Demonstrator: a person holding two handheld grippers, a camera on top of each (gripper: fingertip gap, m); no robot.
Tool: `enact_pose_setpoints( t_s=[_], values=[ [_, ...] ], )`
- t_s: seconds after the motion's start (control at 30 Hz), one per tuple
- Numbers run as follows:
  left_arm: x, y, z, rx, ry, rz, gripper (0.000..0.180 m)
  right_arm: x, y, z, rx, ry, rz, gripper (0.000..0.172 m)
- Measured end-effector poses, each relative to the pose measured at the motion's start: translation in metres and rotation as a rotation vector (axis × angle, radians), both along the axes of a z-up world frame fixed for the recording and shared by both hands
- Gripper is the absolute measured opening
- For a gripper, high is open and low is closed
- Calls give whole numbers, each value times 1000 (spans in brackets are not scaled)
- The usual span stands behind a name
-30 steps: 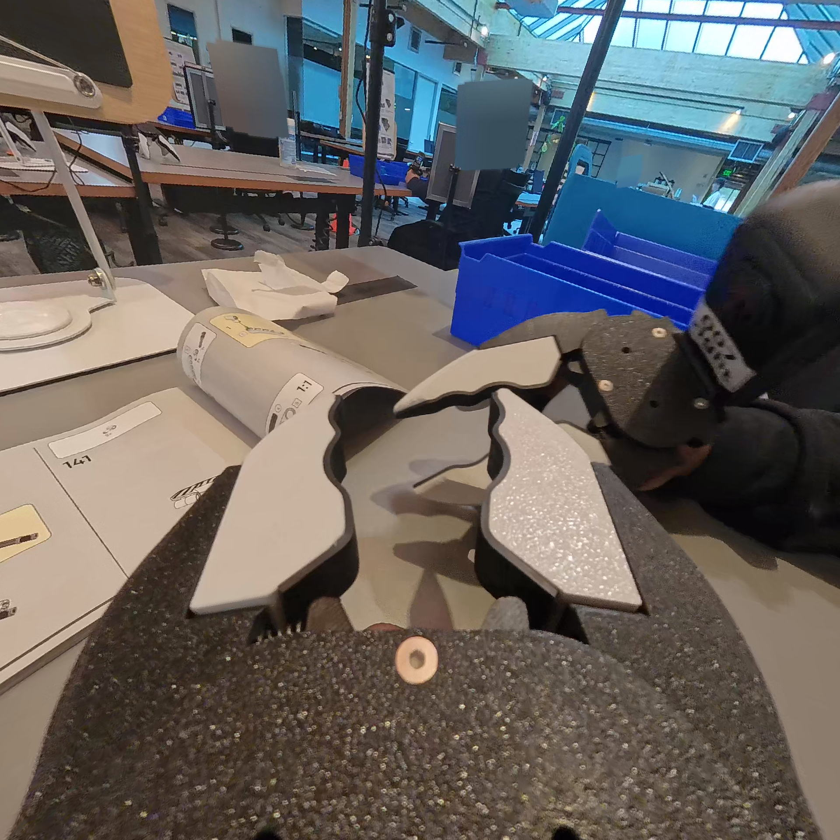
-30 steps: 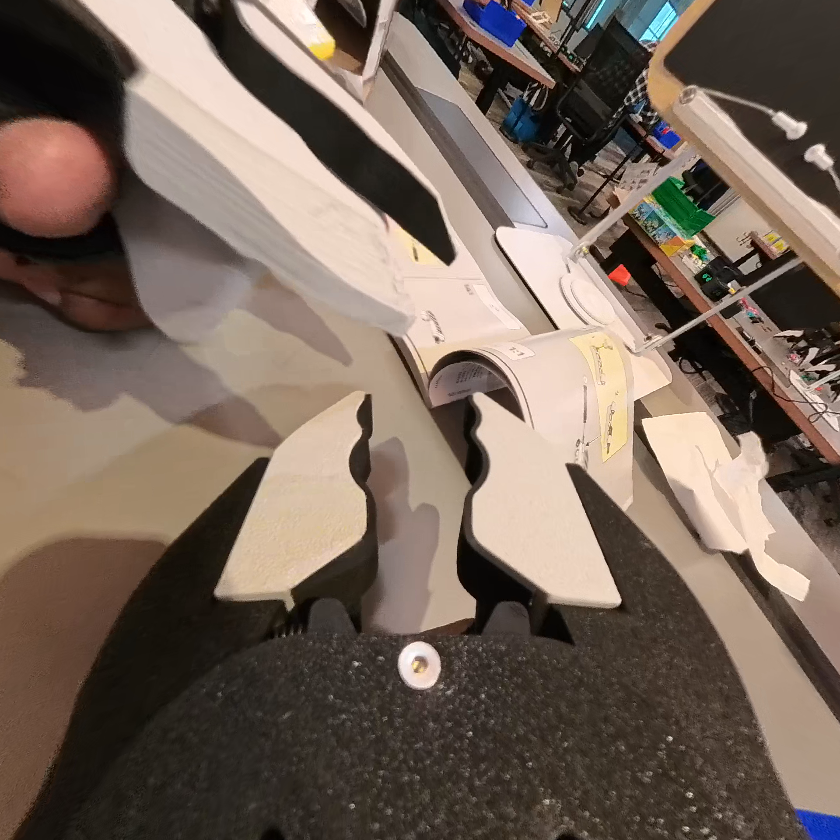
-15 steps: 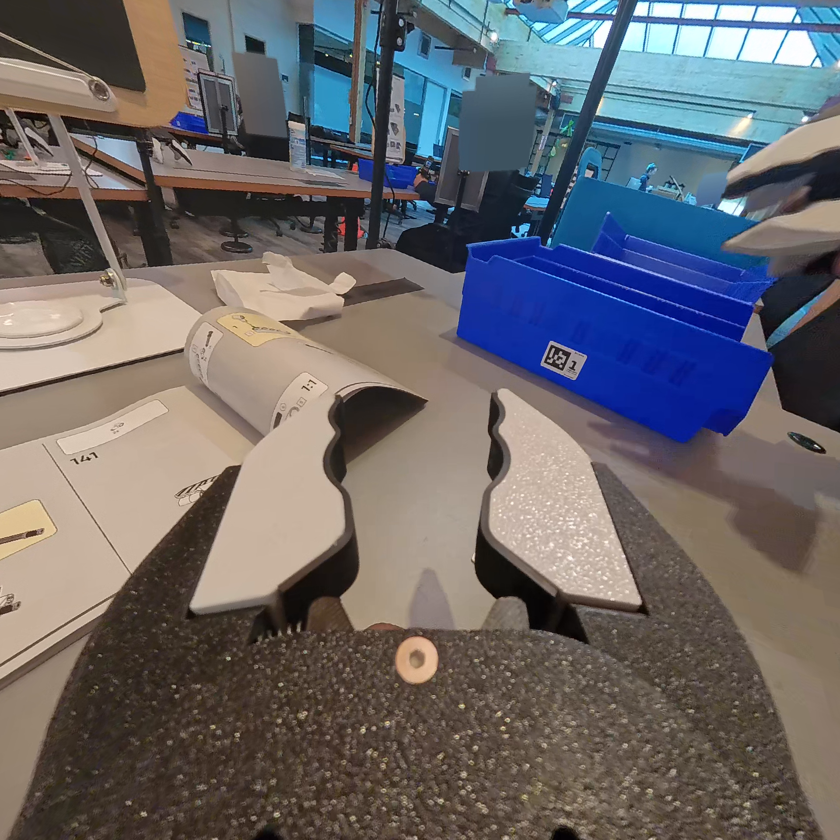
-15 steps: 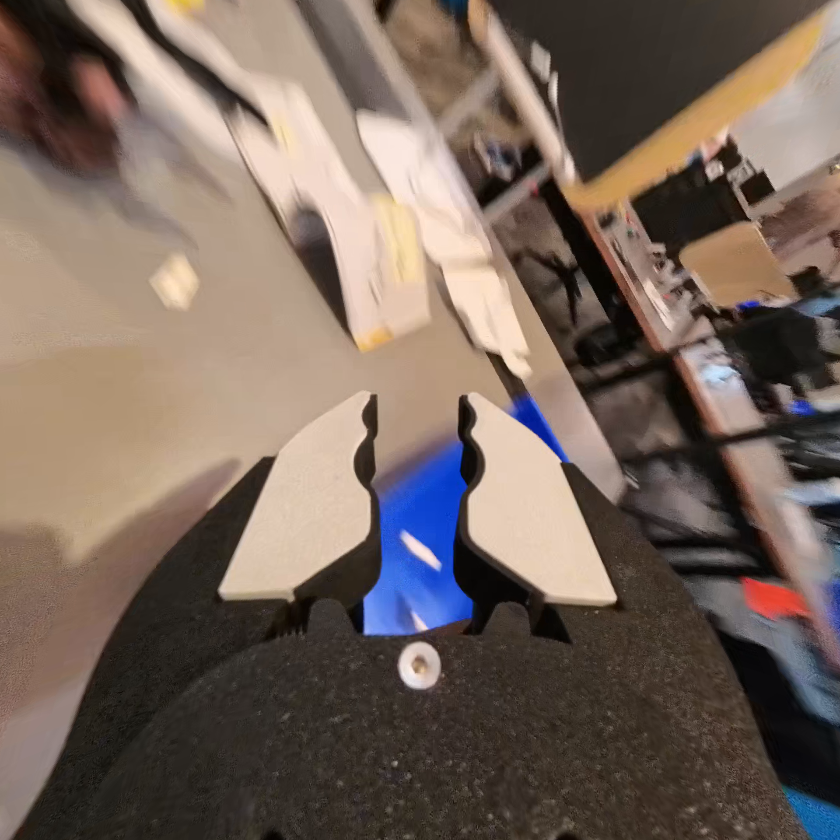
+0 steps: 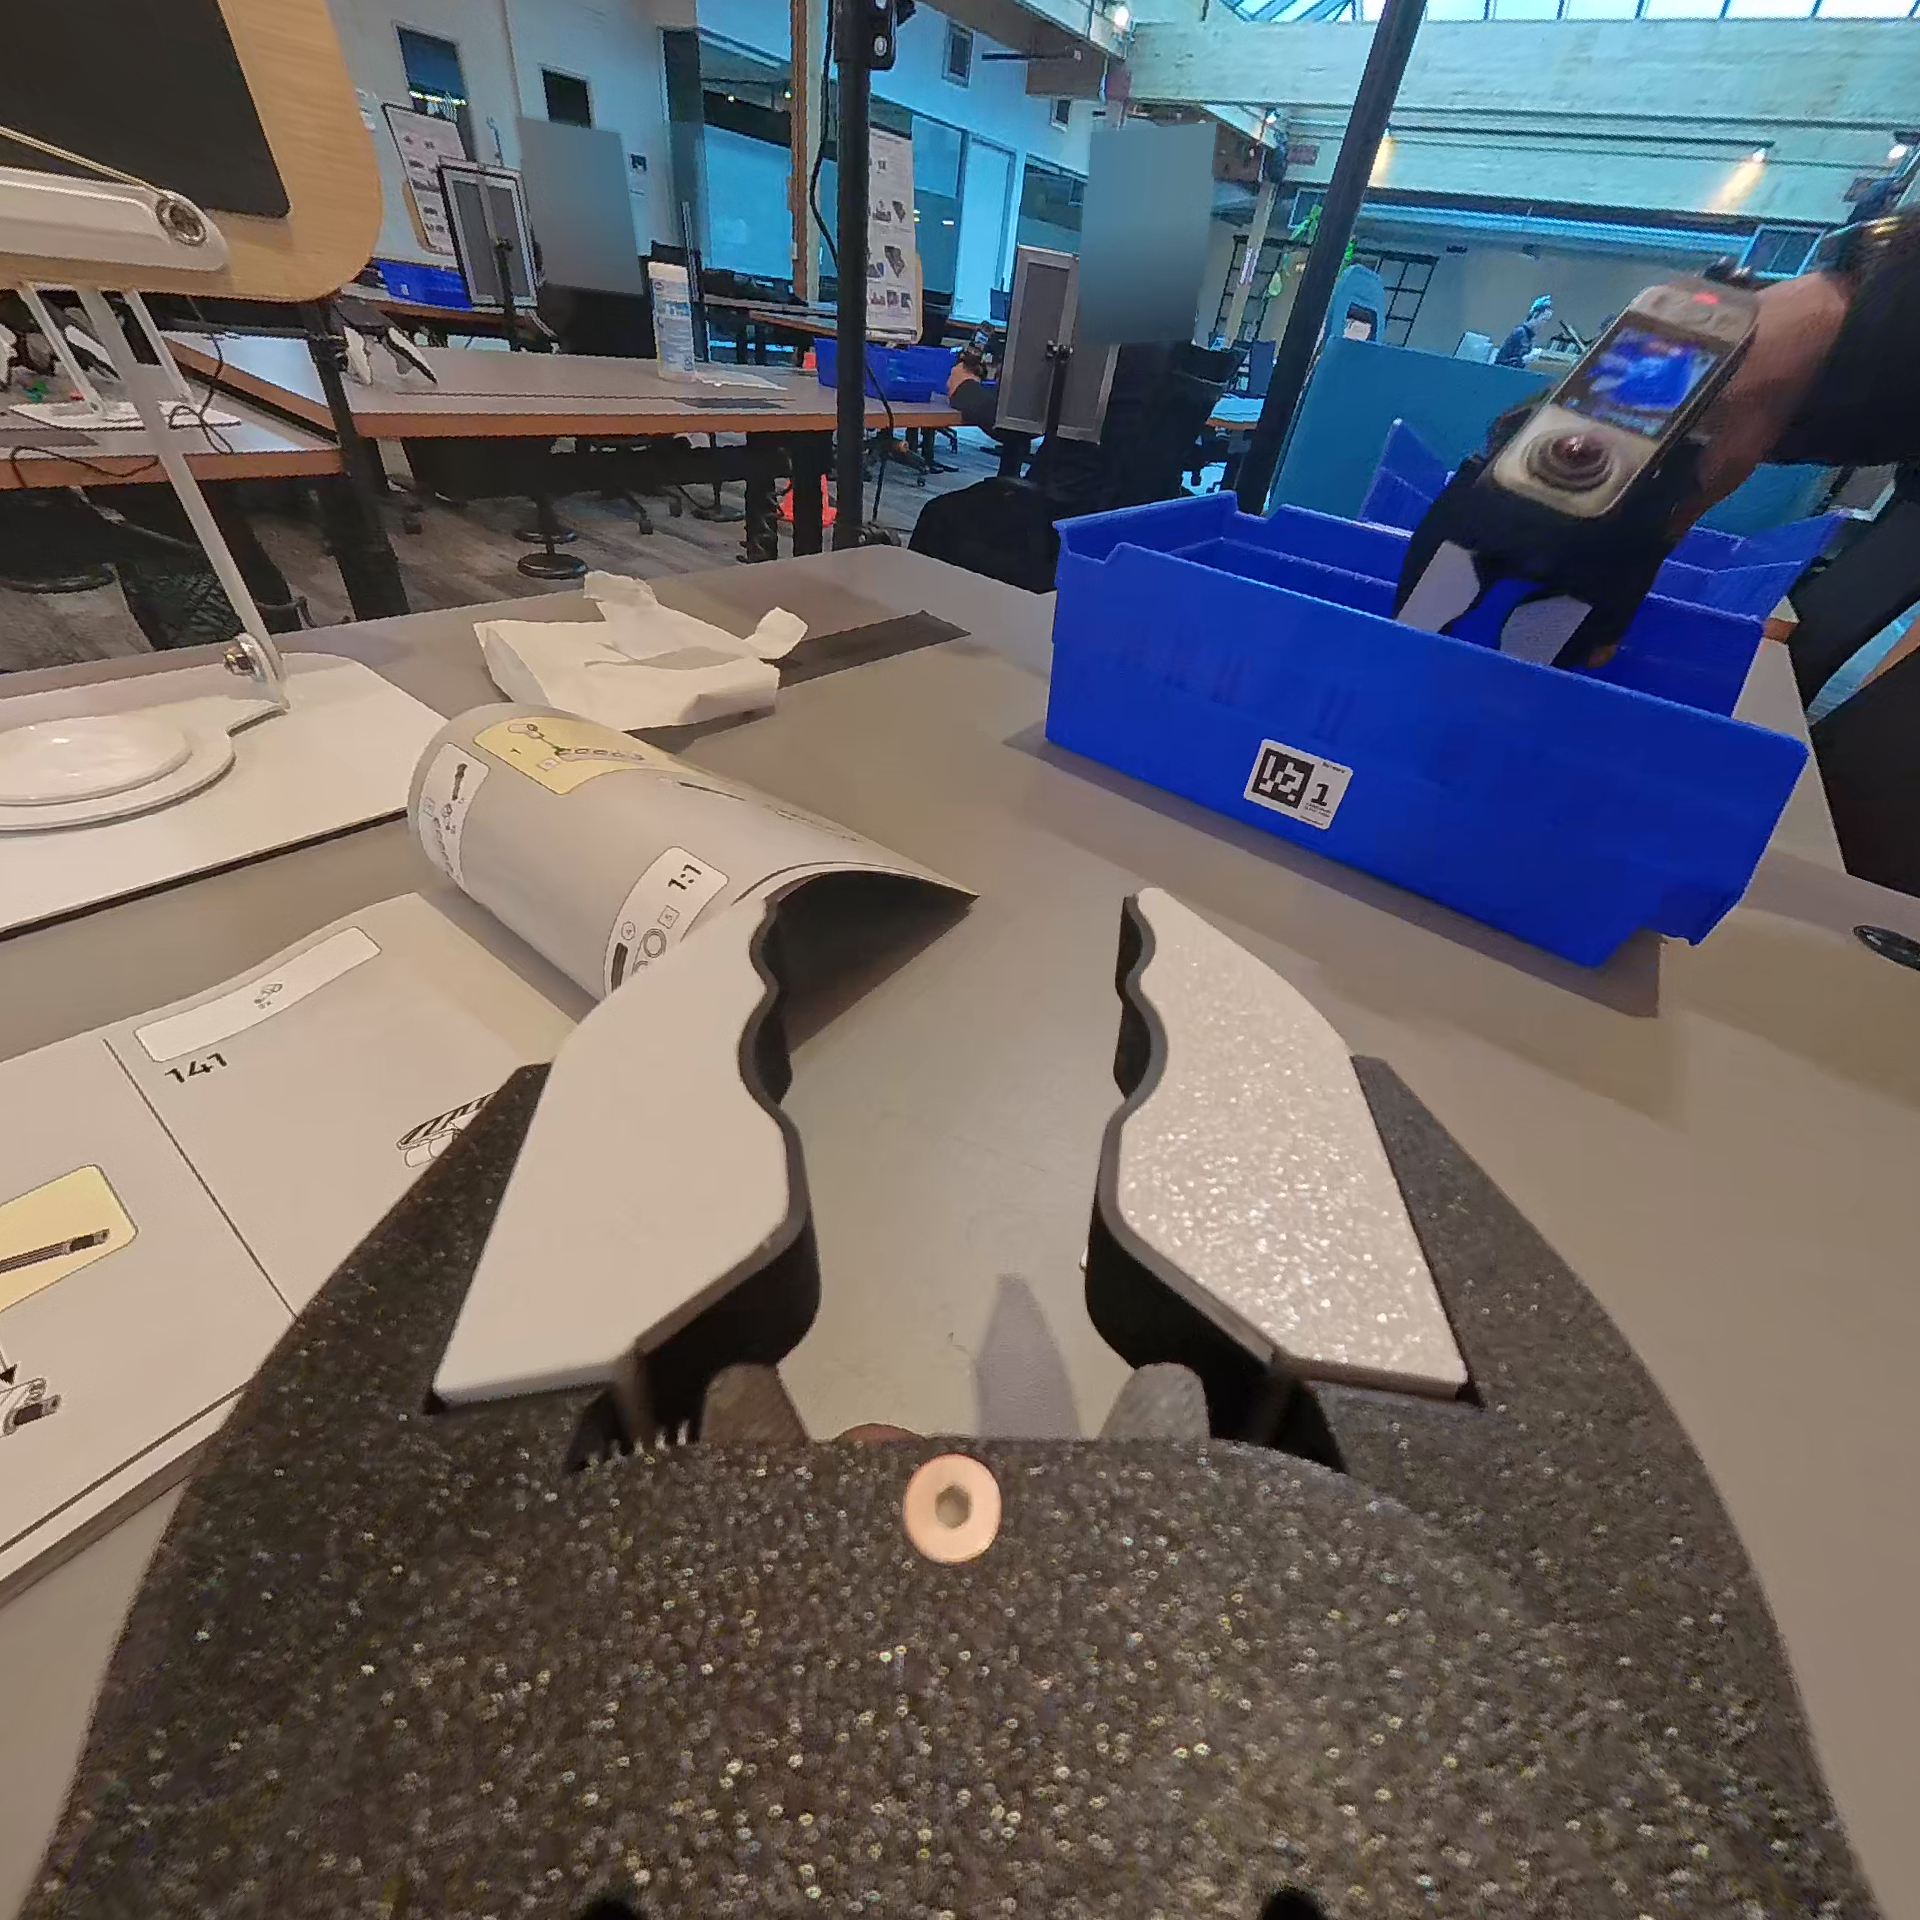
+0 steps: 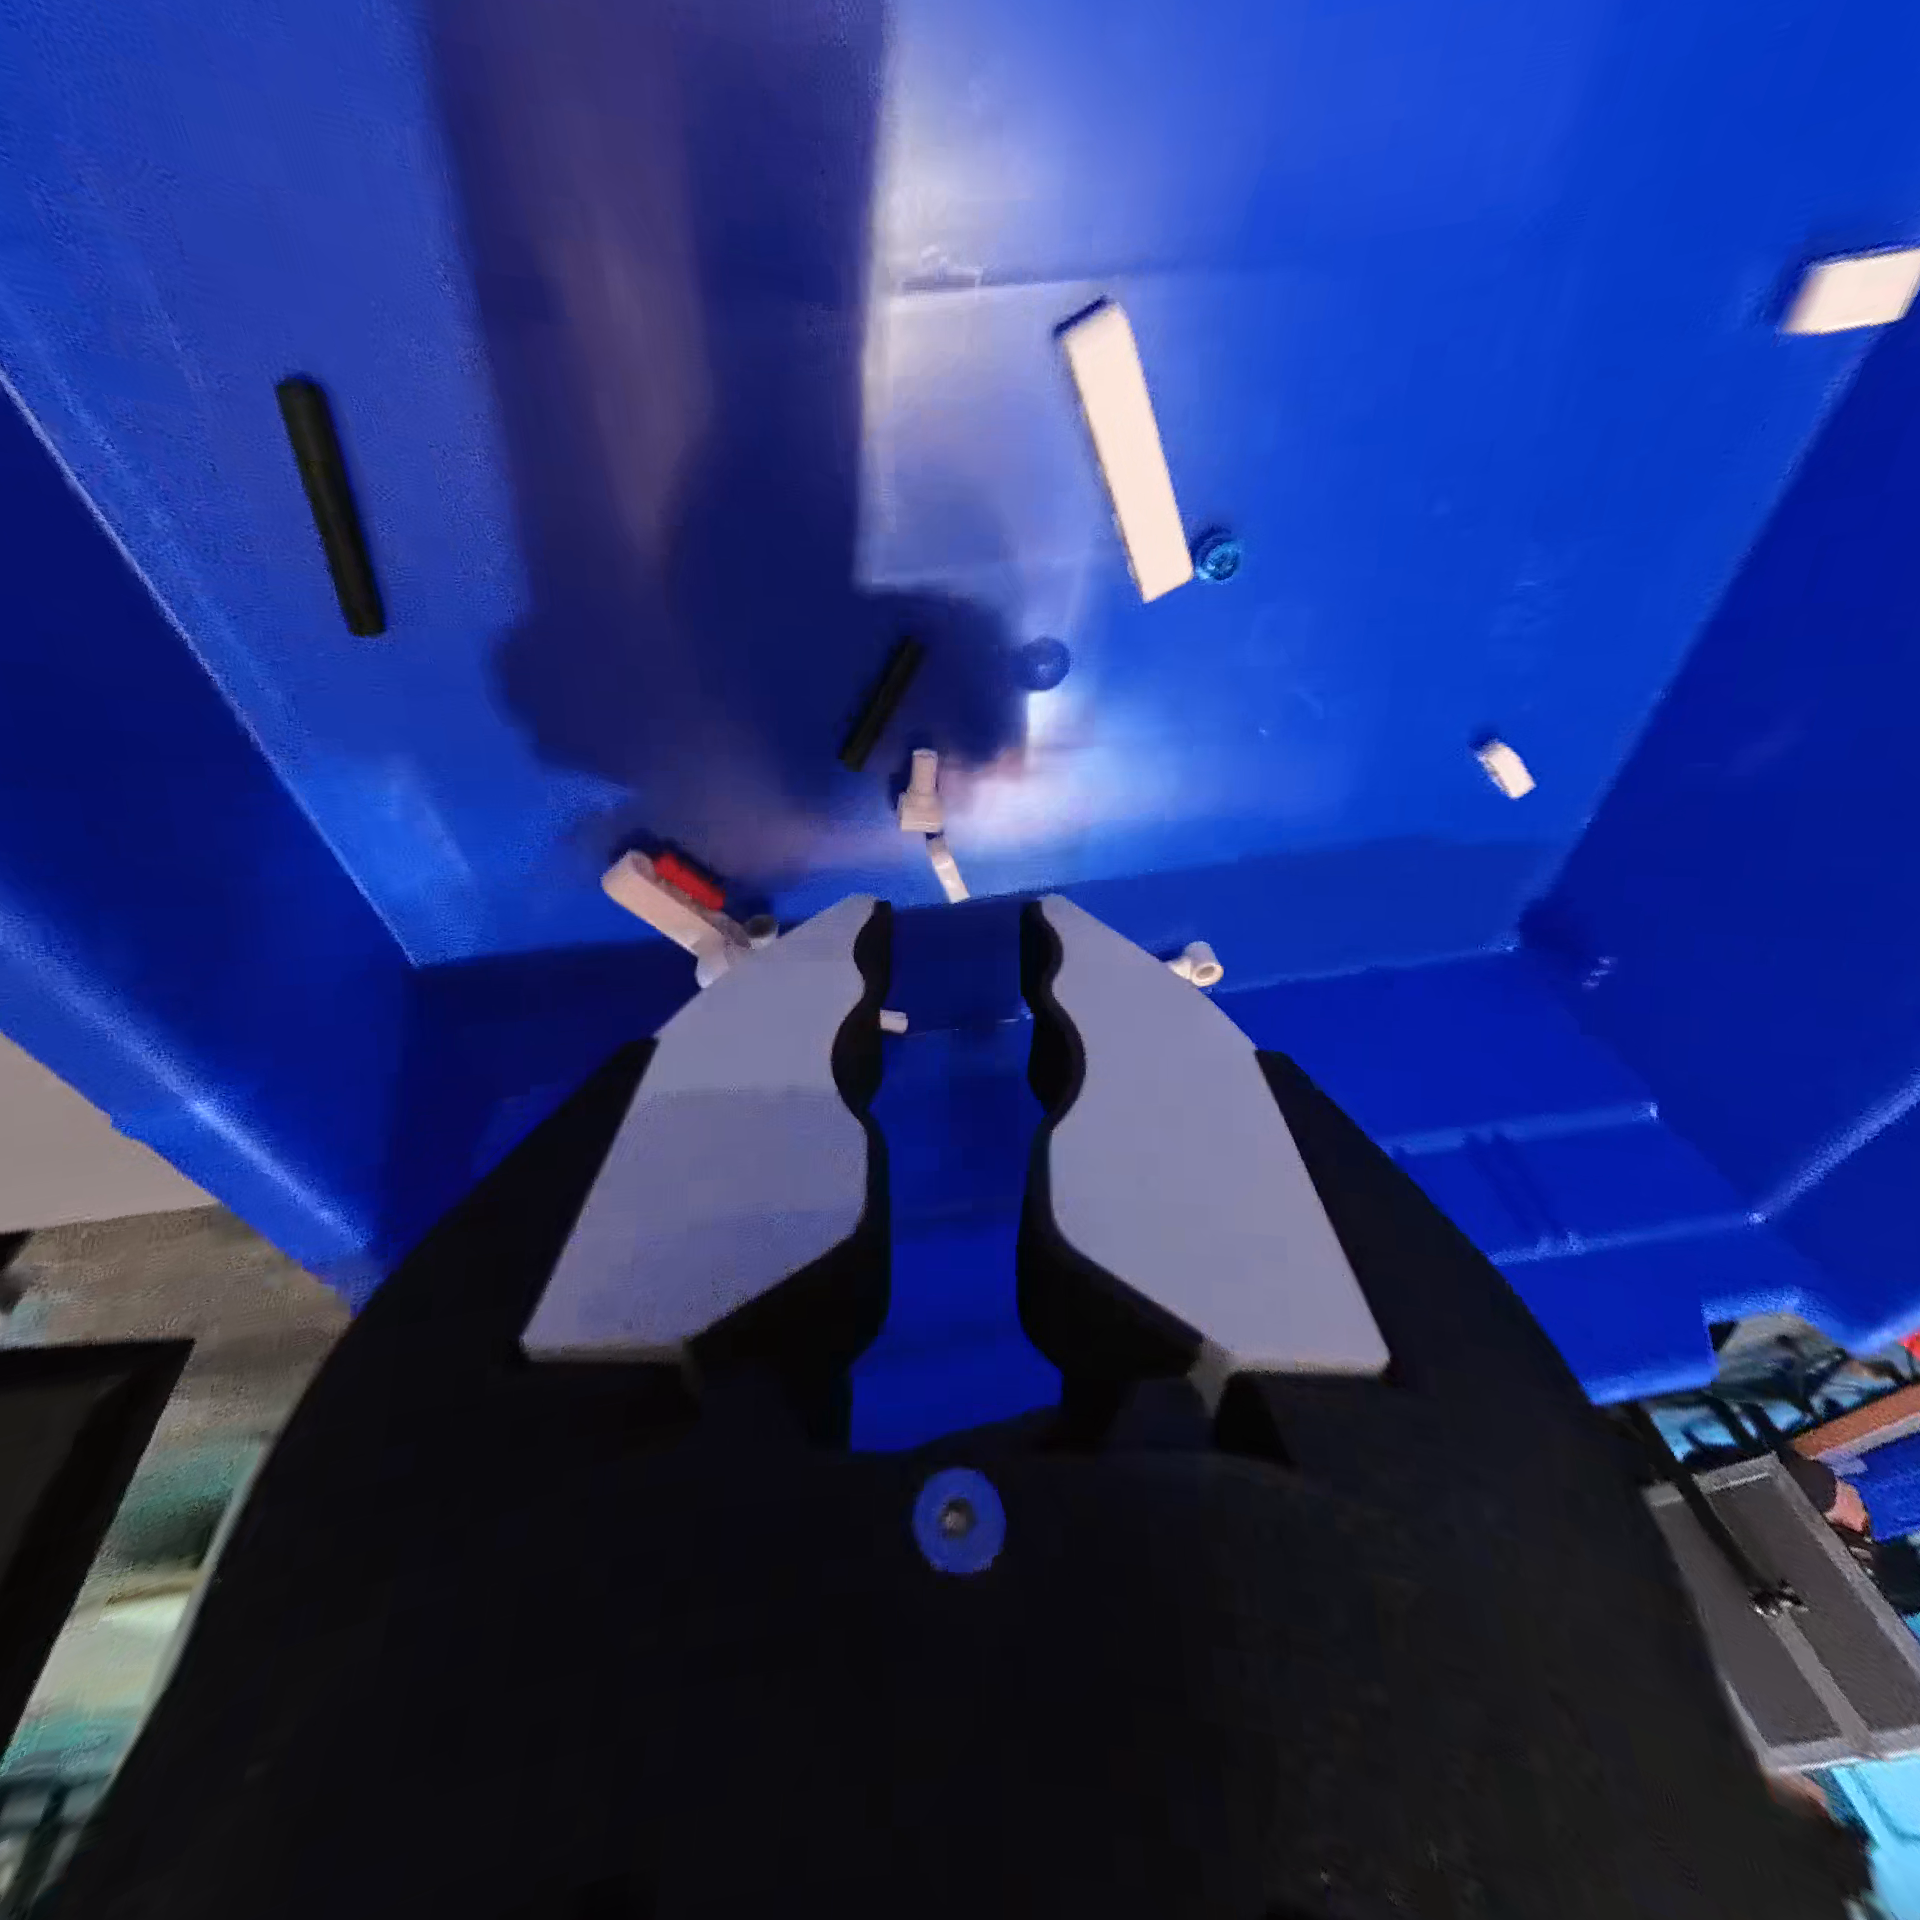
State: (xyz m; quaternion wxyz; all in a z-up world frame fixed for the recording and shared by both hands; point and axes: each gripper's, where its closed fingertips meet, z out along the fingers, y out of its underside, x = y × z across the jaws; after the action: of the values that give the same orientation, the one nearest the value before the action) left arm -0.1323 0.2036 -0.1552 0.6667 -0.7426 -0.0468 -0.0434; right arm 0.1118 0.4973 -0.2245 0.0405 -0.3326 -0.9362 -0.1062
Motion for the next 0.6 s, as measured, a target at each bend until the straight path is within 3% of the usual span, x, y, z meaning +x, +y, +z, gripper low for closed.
enact_pose_setpoints(
  t_s=[0.17, 0.2, 0.4, 0.5, 0.6],
  values=[
    [0, 1, -2, -12, -8, -8, 61, 4, 4, -21, 46, -62, 22, 23],
    [0, 2, -2, -15, -9, -8, 61, 5, 4, -24, 49, -71, 18, 7],
    [0, 2, -3, -19, -13, -3, 61, 9, 2, -18, 36, 6, -33, 4],
    [-2, 1, -2, -14, -21, 2, 61, -3, -13, 21, 2, 168, -92, 4],
    [-2, 2, -3, -18, -25, 4, 61, -28, -66, 82, -144, 376, -94, 4]
  ],
)
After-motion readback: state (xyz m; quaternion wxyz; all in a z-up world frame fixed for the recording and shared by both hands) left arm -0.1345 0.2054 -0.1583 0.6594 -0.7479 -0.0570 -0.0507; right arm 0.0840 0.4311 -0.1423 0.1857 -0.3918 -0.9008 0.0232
